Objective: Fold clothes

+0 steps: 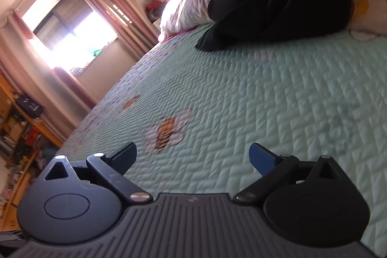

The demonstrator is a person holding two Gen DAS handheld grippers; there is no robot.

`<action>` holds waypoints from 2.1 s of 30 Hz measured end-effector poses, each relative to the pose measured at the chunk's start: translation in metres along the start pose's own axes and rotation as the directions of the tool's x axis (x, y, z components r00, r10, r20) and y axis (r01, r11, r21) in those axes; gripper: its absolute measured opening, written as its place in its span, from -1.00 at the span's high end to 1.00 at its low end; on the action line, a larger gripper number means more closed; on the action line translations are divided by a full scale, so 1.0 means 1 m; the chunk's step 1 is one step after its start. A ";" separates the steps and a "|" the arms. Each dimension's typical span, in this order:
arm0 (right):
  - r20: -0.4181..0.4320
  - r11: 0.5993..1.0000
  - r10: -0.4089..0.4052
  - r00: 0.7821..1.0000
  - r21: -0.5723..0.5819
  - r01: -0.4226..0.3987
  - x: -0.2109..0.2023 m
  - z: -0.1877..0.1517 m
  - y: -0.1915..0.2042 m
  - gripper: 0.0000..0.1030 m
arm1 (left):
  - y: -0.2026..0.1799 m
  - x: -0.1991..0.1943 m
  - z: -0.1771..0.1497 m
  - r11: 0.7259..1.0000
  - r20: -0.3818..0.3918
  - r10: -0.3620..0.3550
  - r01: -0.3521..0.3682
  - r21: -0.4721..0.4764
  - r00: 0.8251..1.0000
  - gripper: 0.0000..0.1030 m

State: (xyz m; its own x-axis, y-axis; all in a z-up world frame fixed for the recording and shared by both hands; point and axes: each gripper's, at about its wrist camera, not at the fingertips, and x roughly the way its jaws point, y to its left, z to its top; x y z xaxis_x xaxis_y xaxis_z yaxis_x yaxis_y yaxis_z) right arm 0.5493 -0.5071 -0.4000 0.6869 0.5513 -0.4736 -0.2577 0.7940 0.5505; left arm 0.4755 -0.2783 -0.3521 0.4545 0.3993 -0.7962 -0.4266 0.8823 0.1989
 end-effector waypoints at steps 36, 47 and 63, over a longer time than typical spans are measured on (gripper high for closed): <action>0.245 0.996 0.073 0.967 0.026 -0.082 0.028 -0.040 -0.057 -1.00 | -0.081 0.119 0.050 0.989 0.101 -0.144 0.148 -0.028 0.984 -0.99; 0.243 0.998 0.059 0.968 0.019 -0.066 0.029 -0.040 -0.053 -1.00 | -0.082 0.120 0.049 0.987 0.104 -0.158 0.158 0.010 0.982 -0.99; 0.237 0.998 0.050 0.970 0.015 -0.055 0.031 -0.039 -0.051 -1.00 | -0.068 0.123 0.052 0.972 0.079 -0.233 0.235 -0.014 0.969 -0.99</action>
State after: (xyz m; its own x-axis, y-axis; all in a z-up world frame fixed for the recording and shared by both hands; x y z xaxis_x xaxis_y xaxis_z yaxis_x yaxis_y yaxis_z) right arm 0.5571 -0.5211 -0.4695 0.8145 0.5137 -0.2696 -0.2845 0.7587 0.5860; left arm 0.6015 -0.2759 -0.4339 0.6015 0.2008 -0.7733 -0.3186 0.9479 -0.0017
